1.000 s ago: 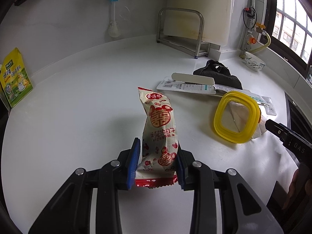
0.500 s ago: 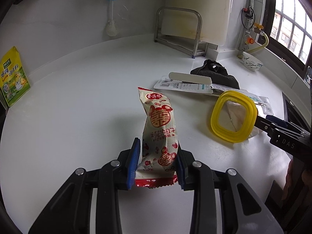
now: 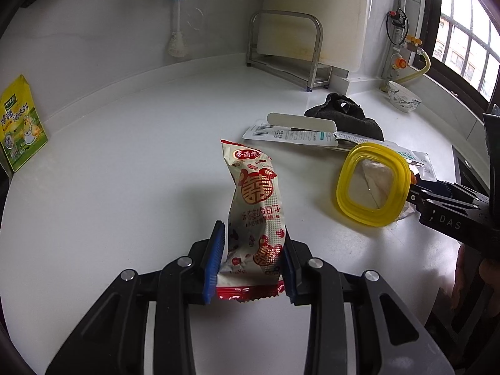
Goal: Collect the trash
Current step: 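Grasp the orange with the toothbrush package using the right tool while the left tool holds the wrapper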
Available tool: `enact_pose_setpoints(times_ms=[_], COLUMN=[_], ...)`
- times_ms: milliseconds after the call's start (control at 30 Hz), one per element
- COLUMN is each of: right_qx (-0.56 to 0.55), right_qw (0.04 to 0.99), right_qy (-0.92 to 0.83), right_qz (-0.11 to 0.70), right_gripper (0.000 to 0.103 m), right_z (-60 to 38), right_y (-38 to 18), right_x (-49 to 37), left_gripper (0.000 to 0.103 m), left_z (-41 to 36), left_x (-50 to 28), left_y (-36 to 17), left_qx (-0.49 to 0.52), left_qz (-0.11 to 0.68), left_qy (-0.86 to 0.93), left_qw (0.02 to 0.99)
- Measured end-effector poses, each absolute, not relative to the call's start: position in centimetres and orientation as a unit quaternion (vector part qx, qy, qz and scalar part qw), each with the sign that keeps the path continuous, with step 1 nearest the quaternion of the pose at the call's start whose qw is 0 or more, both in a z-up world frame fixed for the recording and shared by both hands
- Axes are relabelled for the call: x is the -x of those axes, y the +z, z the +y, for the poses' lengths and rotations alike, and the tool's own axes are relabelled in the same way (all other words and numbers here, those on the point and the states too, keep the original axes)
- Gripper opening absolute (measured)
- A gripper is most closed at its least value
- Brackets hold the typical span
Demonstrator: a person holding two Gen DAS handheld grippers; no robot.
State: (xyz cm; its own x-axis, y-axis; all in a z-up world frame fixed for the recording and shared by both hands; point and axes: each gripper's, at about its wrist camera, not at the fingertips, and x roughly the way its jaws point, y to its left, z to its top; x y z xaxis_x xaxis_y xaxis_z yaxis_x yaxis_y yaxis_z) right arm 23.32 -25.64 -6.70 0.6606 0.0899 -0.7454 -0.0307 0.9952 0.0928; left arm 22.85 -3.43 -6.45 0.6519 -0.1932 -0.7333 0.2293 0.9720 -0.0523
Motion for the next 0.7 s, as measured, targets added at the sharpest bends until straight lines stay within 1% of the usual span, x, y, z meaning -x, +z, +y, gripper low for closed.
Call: enact_pose_setpoints(times_ms=[33,67,167,300,500,700], right_qx=[-0.029,-0.023,-0.016,-0.032,-0.052,-0.015], right_qw=[0.91,0.911,0.913,0.913,0.918,0.925], right_qy=[0.036,0.035,0.035,0.031,0.016,0.0], right_qz=[0.412,0.411,0.406,0.405,0.394,0.38], right_gripper=[0.051,0.05,0.039,0.037,0.036,0.036], right_z=[-25.4,-25.2,-24.9,-25.3,-26.0,-25.8], right_y=[-6.7,-6.7,-6.5,-6.2,-5.2,-3.4], right_x=[-23.3,-23.2,-22.8,-22.1,-20.5,-20.3], left_gripper=[0.033,0.033,0.033,0.033,0.033,0.033], left_z=[-3.4,-3.5,-3.5,-3.5,-3.5,-3.6], left_x=[-22.9,-22.9,-22.9,-22.9,-22.9,-22.8], left_y=[-6.5,-6.4,-6.4,-6.5,-6.4,-6.4], left_qx=[-0.022,-0.023,-0.023,-0.023,-0.023,-0.025], left_qz=[0.401,0.401,0.4,0.4,0.398,0.396], left_qy=[-0.116,-0.115,-0.115,-0.115,-0.116,-0.115], left_qw=[0.909,0.909,0.909,0.909,0.91,0.911])
